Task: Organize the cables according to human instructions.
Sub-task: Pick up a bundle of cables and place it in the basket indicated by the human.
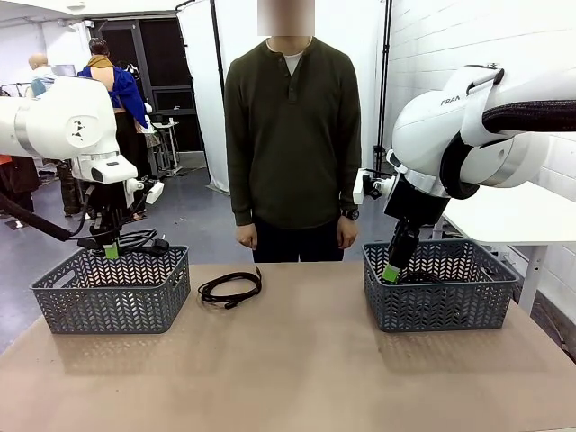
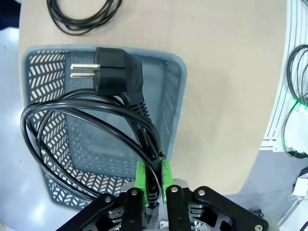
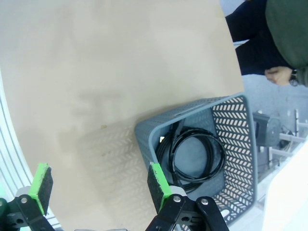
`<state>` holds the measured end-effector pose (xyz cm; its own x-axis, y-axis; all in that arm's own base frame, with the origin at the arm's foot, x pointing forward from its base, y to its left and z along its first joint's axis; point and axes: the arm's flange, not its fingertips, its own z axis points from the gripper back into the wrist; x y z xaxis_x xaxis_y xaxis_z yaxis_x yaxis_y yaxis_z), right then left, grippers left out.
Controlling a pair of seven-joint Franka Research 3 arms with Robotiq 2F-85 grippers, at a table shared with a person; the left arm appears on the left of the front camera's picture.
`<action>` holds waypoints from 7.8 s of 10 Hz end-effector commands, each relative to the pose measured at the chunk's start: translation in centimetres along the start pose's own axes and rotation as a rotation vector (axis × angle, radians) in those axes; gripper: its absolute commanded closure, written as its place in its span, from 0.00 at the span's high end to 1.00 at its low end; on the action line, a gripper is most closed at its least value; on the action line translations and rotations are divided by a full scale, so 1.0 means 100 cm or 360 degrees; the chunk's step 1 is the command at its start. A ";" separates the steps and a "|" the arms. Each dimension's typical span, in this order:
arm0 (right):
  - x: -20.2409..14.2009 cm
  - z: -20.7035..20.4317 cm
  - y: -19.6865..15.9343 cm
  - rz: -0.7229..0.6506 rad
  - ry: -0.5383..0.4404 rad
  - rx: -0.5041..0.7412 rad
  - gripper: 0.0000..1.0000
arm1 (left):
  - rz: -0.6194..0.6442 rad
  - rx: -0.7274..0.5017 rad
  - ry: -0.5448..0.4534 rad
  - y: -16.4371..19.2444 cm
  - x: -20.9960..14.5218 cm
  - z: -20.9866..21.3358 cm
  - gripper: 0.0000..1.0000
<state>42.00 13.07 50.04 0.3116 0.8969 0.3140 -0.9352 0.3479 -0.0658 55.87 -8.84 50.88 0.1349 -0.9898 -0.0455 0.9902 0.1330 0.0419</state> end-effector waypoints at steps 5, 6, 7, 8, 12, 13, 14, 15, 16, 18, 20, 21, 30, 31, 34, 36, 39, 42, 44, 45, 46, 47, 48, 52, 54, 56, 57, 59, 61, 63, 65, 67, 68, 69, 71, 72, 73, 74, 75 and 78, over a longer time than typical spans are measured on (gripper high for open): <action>0.000 0.000 -0.001 -0.0007 0.0007 -0.0008 1.00 | -0.0004 -0.0014 -0.0068 0.008 -0.027 -0.012 0.00; 0.000 0.000 -0.001 -0.0007 0.0007 -0.0008 1.00 | 0.0024 -0.0018 -0.0062 0.013 -0.027 -0.014 0.00; 0.000 0.000 -0.001 -0.0007 0.0007 -0.0008 1.00 | 0.0033 -0.0022 -0.0054 0.016 -0.026 -0.015 0.00; 0.000 0.000 -0.001 -0.0007 0.0007 -0.0008 1.00 | 0.0033 -0.0032 -0.0048 0.020 -0.025 -0.018 0.00; 0.000 0.000 -0.001 -0.0007 0.0007 -0.0008 1.00 | 0.0084 -0.0031 -0.0041 0.032 -0.028 -0.024 0.00; 0.000 0.000 -0.001 -0.0007 0.0007 -0.0008 1.00 | 0.0103 -0.0036 -0.0040 0.033 -0.029 -0.026 0.00; 0.000 0.000 -0.001 -0.0007 0.0007 -0.0008 1.00 | 0.0112 -0.0033 -0.0048 0.034 -0.029 -0.026 0.00; 0.000 0.000 -0.001 -0.0007 0.0007 -0.0008 1.00 | 0.0119 -0.0040 -0.0047 0.036 -0.029 -0.029 0.00; 0.000 0.000 -0.001 -0.0007 0.0007 -0.0008 1.00 | 0.0129 -0.0028 -0.0052 0.036 -0.029 -0.030 0.00; 0.000 0.000 -0.001 -0.0007 0.0007 -0.0008 1.00 | 0.0167 -0.0018 -0.0074 0.038 -0.030 -0.033 0.33; 0.000 0.000 -0.001 -0.0007 0.0007 -0.0008 1.00 | 0.0189 -0.0008 -0.0077 0.037 -0.031 -0.035 0.70; 0.000 0.000 -0.001 -0.0007 0.0007 -0.0008 1.00 | 0.0205 0.0001 -0.0087 0.037 -0.032 -0.035 0.88; 0.000 0.000 -0.001 -0.0007 0.0007 -0.0008 1.00 | 0.0470 -0.0097 -0.0145 0.039 -0.026 -0.020 1.00; 0.000 0.000 -0.001 -0.0007 0.0007 -0.0008 1.00 | 0.0251 -0.0003 -0.0075 0.036 -0.026 -0.029 1.00; 0.000 0.000 -0.001 -0.0007 0.0007 -0.0008 1.00 | 0.0251 -0.0003 -0.0075 0.036 -0.026 -0.029 1.00; 0.000 0.000 -0.001 -0.0007 0.0007 -0.0008 1.00 | 0.0251 -0.0003 -0.0075 0.036 -0.026 -0.029 1.00; 0.000 0.000 -0.001 -0.0007 0.0007 -0.0008 1.00 | 0.0340 0.0014 -0.0080 0.020 -0.008 -0.018 1.00; 0.000 0.000 -0.001 -0.0007 0.0007 -0.0008 1.00 | 0.0416 -0.0003 -0.0165 -0.002 0.018 0.001 1.00; 0.000 0.000 -0.001 -0.0007 0.0007 -0.0008 1.00 | 0.0477 0.0005 -0.0290 -0.027 0.036 0.011 1.00; 0.000 0.000 -0.001 -0.0007 0.0007 -0.0008 1.00 | 0.0490 -0.0002 -0.0360 -0.040 0.045 0.011 1.00; 0.000 0.000 -0.001 -0.0007 0.0007 -0.0008 1.00 | 0.0480 -0.0019 -0.0408 -0.053 0.054 0.011 1.00; 0.000 0.000 -0.001 -0.0007 0.0007 -0.0008 1.00 | 0.0466 -0.0026 -0.0436 -0.066 0.060 0.010 1.00; 0.000 0.000 -0.001 -0.0007 0.0007 -0.0008 1.00 | 0.0458 0.0029 -0.0453 -0.079 0.067 0.009 1.00; 0.000 0.000 -0.001 -0.0007 0.0007 -0.0008 1.00 | 0.0330 0.0160 -0.0500 -0.116 0.096 -0.002 1.00; 0.000 0.000 -0.001 -0.0007 0.0007 -0.0008 1.00 | 0.0355 0.0119 -0.0451 -0.115 0.103 -0.003 1.00; 0.000 0.000 -0.001 -0.0007 0.0007 -0.0008 1.00 | 0.0306 0.0135 -0.0471 -0.115 0.106 -0.002 1.00; 0.000 0.000 -0.001 -0.0007 0.0007 -0.0008 1.00 | 0.0306 0.0135 -0.0471 -0.115 0.106 -0.002 1.00; 0.000 0.000 -0.001 -0.0007 0.0007 -0.0008 1.00 | 0.0306 0.0135 -0.0471 -0.115 0.106 -0.002 1.00; 0.000 0.000 -0.001 -0.0007 0.0007 -0.0008 1.00 | 0.0306 0.0135 -0.0471 -0.115 0.106 -0.002 1.00; 0.000 0.000 -0.001 -0.0007 0.0007 -0.0008 1.00 | 0.0306 0.0135 -0.0471 -0.115 0.106 -0.002 1.00; 0.000 0.000 -0.001 -0.0007 0.0007 -0.0008 1.00 | 0.0306 0.0135 -0.0471 -0.115 0.106 -0.002 1.00; 0.000 0.000 -0.001 -0.0007 0.0007 -0.0008 1.00 | 0.0306 0.0135 -0.0471 -0.115 0.106 -0.002 1.00; 0.000 0.000 -0.001 -0.0007 0.0007 -0.0008 1.00 | 0.0306 0.0135 -0.0471 -0.115 0.106 -0.002 1.00; 0.000 0.000 -0.001 -0.0007 0.0007 -0.0008 1.00 | 0.0306 0.0135 -0.0471 -0.115 0.106 -0.002 1.00; 0.000 0.000 -0.001 -0.0007 0.0007 -0.0008 1.00 | 0.0306 0.0135 -0.0471 -0.115 0.106 -0.002 1.00; 0.000 0.000 -0.001 -0.0007 0.0007 -0.0008 1.00 | 0.0306 0.0135 -0.0471 -0.115 0.106 -0.002 1.00; 0.000 0.000 -0.001 -0.0007 0.0007 -0.0008 1.00 | 0.0306 0.0135 -0.0471 -0.115 0.106 -0.002 1.00; 0.000 0.000 -0.001 -0.0007 0.0007 -0.0008 1.00 | 0.0306 0.0135 -0.0471 -0.115 0.106 -0.002 1.00; 0.000 0.000 -0.001 -0.0007 0.0007 -0.0008 1.00 | 0.0306 0.0135 -0.0471 -0.115 0.106 -0.002 1.00; 0.000 0.000 -0.001 -0.0007 0.0007 -0.0008 1.00 | 0.0306 0.0135 -0.0471 -0.115 0.106 -0.002 1.00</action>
<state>42.01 13.06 50.03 0.3118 0.8967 0.3141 -0.9352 0.3481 -0.0654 45.96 -20.88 49.55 0.2961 -0.9206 0.2546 0.9399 0.3282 0.0936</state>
